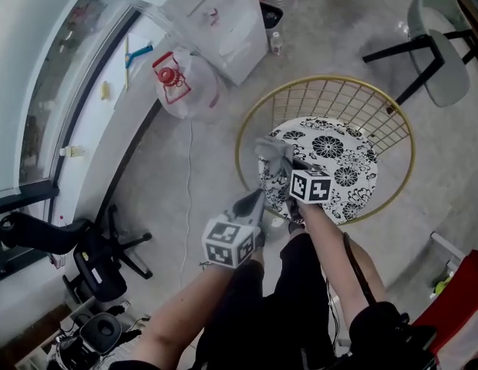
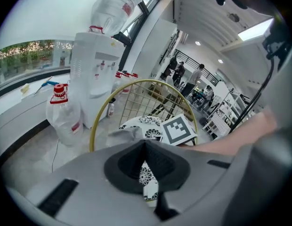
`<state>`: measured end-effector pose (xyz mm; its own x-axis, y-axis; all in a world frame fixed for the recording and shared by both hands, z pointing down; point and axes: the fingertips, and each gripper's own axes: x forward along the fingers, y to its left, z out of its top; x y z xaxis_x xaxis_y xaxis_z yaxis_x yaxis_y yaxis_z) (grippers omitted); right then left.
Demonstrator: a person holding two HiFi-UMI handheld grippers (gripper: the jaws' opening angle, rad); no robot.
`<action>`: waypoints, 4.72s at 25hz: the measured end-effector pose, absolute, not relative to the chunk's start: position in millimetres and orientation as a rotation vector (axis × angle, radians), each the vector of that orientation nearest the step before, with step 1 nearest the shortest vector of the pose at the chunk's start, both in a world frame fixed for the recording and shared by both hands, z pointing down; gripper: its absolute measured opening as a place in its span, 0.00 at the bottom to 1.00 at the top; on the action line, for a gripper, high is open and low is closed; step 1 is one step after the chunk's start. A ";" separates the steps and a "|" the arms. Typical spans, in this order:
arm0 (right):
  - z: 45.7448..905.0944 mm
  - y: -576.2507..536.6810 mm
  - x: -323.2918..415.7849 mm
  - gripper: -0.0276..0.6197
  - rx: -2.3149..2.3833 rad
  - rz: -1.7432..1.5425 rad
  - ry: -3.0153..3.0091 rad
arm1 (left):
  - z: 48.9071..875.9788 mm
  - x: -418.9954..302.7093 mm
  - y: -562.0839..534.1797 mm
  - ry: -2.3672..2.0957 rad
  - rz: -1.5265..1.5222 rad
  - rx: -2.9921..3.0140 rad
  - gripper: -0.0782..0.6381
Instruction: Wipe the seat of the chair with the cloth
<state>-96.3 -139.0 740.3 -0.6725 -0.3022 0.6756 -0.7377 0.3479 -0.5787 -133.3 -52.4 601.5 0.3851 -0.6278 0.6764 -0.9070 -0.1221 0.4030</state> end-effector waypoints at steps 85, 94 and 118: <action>710.7 -94.9 105.6 0.08 1.251 1.004 -1.972 | 599.7 -71.6 -48.5 -1.165 0.538 1.976 0.12; 690.9 -66.7 -45.2 0.08 0.978 1.182 -2.194 | 608.6 -118.2 -23.6 -1.235 0.540 1.898 0.12; 797.0 -50.0 -61.9 0.08 1.047 1.392 -1.916 | 632.9 -156.4 9.9 -1.262 0.523 1.836 0.12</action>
